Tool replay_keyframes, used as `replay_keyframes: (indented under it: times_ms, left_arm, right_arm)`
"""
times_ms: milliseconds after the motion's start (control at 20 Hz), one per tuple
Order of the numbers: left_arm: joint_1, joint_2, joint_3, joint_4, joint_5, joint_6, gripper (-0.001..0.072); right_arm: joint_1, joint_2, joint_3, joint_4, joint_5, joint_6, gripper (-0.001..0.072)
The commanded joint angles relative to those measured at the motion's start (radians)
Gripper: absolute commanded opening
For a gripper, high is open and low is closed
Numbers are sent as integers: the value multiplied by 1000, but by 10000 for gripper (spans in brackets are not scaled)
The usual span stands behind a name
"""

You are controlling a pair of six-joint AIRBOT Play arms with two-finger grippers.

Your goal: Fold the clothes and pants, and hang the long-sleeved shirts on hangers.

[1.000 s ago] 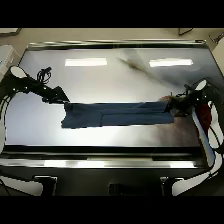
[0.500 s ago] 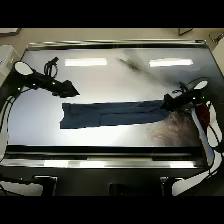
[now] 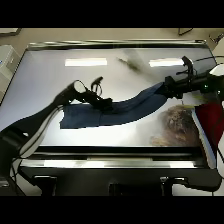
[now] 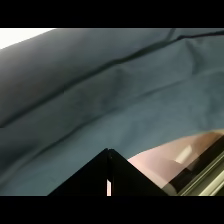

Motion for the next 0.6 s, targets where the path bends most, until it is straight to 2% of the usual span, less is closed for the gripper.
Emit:
replay_keyframes:
  times_ms: [0, 100, 150, 250, 350, 450, 550]
  left_arm:
    - [-116, -102, 0, -73, 60, -84, 30]
    - [-165, -137, 0, -134, 140, -142, 29]
    - [-195, -151, 0, -210, 202, -156, 29]
    - [-262, -171, 3, -383, 340, -155, 28]
    - [-323, -175, 3, -481, 463, -155, 28]
    - [-341, -175, 3, -499, 506, -145, 28]
    - [-298, -174, 2, -466, 440, -44, 27]
  right_arm:
    - [77, 126, 1, 21, -7, 31, 33]
    - [128, 173, 1, 21, -14, 62, 34]
    - [155, 188, 1, 20, -19, 75, 34]
    - [210, 202, 1, 20, -35, 116, 34]
    - [258, 202, 1, 12, -53, 141, 34]
    - [285, 202, 1, -24, -76, 169, 35]
    - [290, 198, 1, -50, -103, 200, 35]
